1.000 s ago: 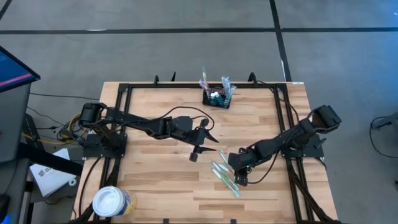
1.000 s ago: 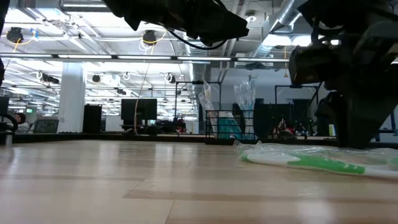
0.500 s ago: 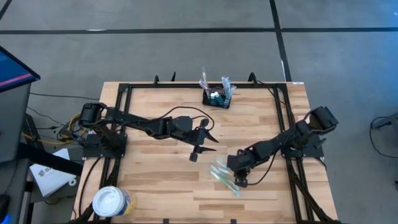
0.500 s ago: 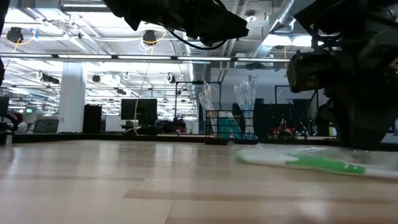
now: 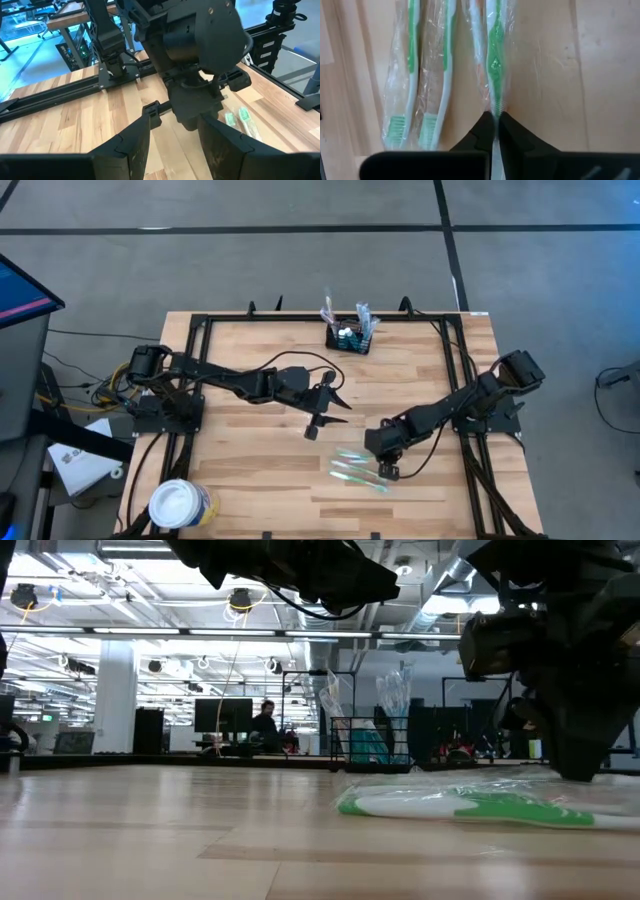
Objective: Pick & Place toothbrushing station
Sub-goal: Put the green toothbrush into the mesh organizer
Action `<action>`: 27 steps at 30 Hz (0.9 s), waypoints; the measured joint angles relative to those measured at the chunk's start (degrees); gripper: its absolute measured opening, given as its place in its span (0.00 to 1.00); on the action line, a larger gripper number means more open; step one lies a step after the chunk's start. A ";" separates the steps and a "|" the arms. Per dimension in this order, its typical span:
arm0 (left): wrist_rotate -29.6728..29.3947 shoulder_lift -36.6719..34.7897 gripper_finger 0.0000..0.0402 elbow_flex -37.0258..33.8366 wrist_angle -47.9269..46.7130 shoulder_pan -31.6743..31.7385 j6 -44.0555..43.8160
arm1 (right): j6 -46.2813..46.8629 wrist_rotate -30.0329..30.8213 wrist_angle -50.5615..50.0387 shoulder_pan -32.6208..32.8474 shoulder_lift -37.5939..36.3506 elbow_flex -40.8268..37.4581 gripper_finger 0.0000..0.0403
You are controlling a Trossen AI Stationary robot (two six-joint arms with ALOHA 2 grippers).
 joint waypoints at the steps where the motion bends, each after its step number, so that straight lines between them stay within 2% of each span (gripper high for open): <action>1: 0.00 0.00 0.40 0.00 0.01 0.00 0.00 | -0.58 0.02 -1.13 0.00 0.00 0.69 0.02; 16: 0.00 -0.01 0.40 0.00 0.02 -0.01 -0.23 | -8.07 3.57 -18.06 -1.58 0.00 10.87 0.00; 27: -0.40 -0.02 0.40 0.00 0.17 0.11 -3.33 | -13.61 14.57 -36.83 -2.97 -0.07 20.59 0.00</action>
